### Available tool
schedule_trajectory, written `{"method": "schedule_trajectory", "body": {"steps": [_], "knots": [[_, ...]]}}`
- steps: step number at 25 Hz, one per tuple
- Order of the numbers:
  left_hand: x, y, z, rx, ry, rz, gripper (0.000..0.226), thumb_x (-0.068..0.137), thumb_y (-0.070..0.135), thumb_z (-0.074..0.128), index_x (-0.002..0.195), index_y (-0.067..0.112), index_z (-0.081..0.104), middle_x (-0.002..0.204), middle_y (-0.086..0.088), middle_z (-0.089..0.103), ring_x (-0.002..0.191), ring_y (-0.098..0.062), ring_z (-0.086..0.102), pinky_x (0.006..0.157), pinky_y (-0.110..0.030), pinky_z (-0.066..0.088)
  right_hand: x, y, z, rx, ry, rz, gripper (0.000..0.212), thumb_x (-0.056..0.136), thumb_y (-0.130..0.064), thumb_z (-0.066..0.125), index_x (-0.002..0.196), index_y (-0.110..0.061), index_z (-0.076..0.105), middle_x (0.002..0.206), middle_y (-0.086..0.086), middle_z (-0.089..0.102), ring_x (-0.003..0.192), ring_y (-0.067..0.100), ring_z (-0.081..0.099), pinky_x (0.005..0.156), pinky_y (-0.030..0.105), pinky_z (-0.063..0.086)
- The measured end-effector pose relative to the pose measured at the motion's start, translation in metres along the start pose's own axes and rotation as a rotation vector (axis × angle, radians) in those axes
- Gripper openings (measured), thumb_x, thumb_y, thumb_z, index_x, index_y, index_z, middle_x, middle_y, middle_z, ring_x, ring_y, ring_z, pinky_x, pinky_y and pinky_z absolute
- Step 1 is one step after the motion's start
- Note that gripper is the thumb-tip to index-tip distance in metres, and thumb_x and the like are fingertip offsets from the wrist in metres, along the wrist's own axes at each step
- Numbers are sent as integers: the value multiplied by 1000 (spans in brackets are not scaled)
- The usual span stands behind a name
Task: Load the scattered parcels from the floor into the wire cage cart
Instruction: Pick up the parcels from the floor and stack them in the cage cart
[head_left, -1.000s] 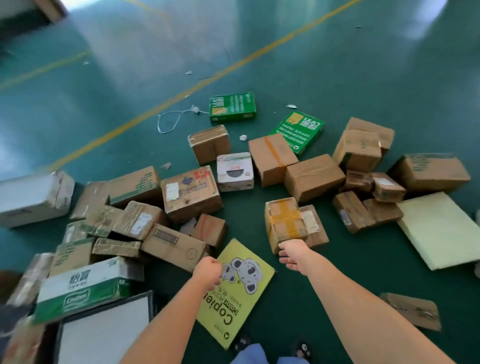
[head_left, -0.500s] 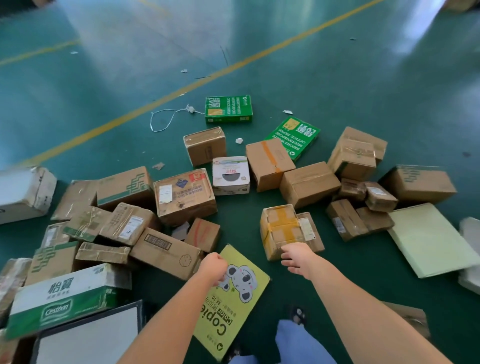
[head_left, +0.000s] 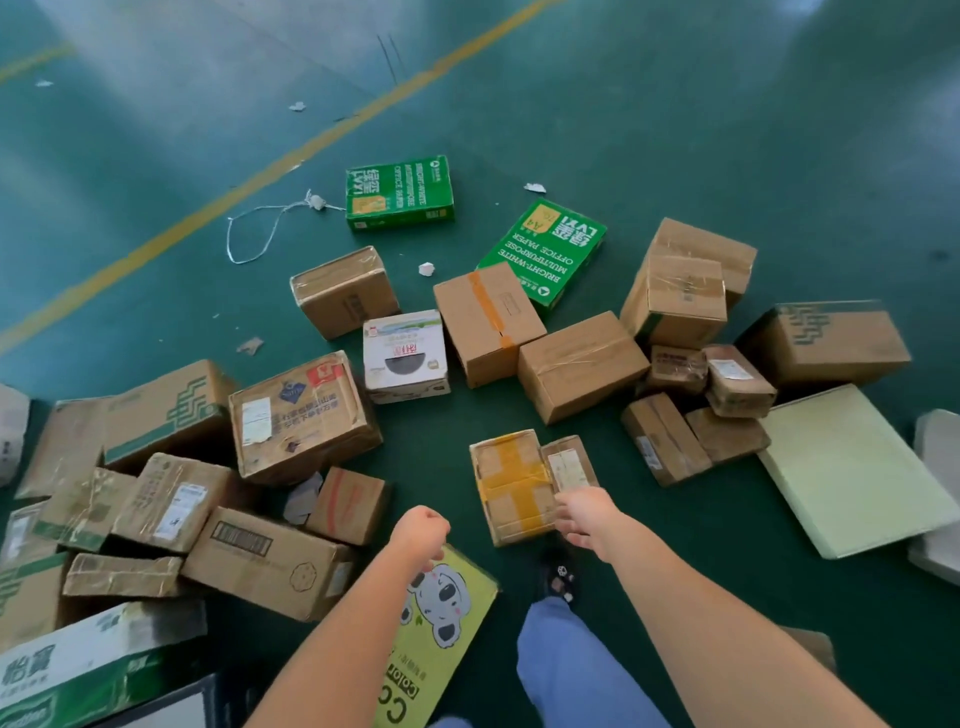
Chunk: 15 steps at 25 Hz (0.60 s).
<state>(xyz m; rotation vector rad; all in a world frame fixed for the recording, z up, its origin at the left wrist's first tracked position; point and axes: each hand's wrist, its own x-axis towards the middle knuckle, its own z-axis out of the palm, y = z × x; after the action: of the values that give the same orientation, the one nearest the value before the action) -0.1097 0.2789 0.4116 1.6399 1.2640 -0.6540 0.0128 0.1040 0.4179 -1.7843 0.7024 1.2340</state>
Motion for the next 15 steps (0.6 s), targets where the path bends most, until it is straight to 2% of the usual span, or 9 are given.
{"method": "schedule_trajectory", "body": {"steps": [1,2,4,7,11,15], "knots": [[10,8,6,-20,2,-39,20,97,10,40,111,12,54,86,-6,51,71,-19,47,65,-31,43,14,-11,-9,-3,6,19,31,99,-15,47,128,-8,51,104,8,58,76,15,54,67,26,45],[21,15,12,-32,5,-69,20,98,11,40,111,12,54,85,-7,51,71,-19,47,64,-31,43,28,-18,-15,-12,11,30,31,99,-15,46,129,-8,50,105,9,59,79,16,55,70,27,47],[39,28,24,-59,9,-96,17,98,10,40,108,11,54,82,-8,50,67,-18,46,62,-30,41,56,-28,-25,-41,31,65,32,98,-14,46,129,-6,49,115,12,61,94,20,59,82,31,49],[57,46,37,-70,-37,-126,15,98,7,39,103,9,53,77,-7,45,60,-17,40,52,-27,32,84,-42,-30,-89,36,95,24,97,-13,48,119,-6,54,117,15,62,93,21,58,90,34,50],[69,83,40,-28,-46,-89,12,98,9,40,92,12,51,88,-8,50,76,-22,48,60,-29,41,89,-66,-37,-95,22,78,26,98,-14,46,123,-8,54,114,12,63,103,24,62,86,33,51],[87,132,49,0,-64,-20,18,94,9,39,101,11,56,86,-6,53,71,-20,50,65,-31,46,105,-106,-64,-71,27,17,26,99,-16,47,121,-4,57,108,10,65,97,22,63,81,31,52]]}}
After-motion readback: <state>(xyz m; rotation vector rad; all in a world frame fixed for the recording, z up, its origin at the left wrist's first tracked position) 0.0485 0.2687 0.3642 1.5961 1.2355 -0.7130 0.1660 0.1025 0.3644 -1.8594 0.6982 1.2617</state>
